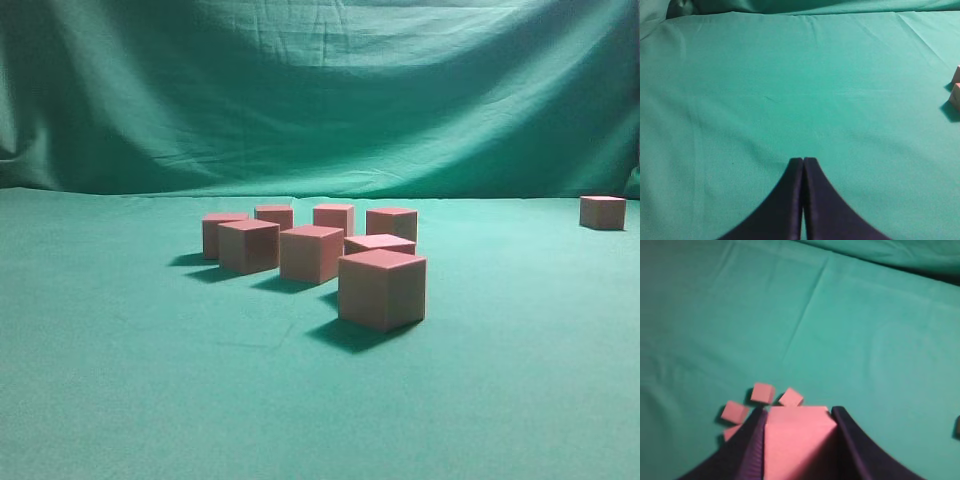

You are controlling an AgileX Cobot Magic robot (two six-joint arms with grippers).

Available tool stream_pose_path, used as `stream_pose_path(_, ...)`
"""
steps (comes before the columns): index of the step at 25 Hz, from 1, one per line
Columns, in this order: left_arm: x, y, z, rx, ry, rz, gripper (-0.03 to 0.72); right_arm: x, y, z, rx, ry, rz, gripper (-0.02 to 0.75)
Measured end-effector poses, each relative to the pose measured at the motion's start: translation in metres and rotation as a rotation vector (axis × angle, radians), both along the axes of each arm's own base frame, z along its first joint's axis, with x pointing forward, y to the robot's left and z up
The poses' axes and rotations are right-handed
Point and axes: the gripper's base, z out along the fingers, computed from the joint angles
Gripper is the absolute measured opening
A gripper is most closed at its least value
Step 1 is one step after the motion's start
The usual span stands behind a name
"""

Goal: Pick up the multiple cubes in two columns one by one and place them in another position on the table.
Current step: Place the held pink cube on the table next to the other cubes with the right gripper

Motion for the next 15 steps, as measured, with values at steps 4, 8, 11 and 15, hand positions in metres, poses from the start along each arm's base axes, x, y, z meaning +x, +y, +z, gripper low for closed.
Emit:
stream_pose_path(4, 0.000, 0.000, 0.000, 0.000, 0.000, 0.000, 0.000, -0.040, 0.024, -0.029, -0.065, 0.051, 0.162, 0.266)
stream_pose_path(8, 0.000, 0.000, 0.000, 0.000, 0.000, 0.000, 0.000, -0.075, 0.046, -0.069, -0.099, 0.077, 0.318, 0.266)
stream_pose_path(11, 0.000, 0.000, 0.000, 0.000, 0.000, 0.000, 0.000, -0.103, 0.061, -0.105, -0.119, 0.117, 0.489, 0.266)
stream_pose_path(15, 0.000, 0.000, 0.000, 0.000, 0.000, 0.000, 0.000, -0.141, 0.077, -0.145, -0.166, 0.182, 0.759, 0.266)
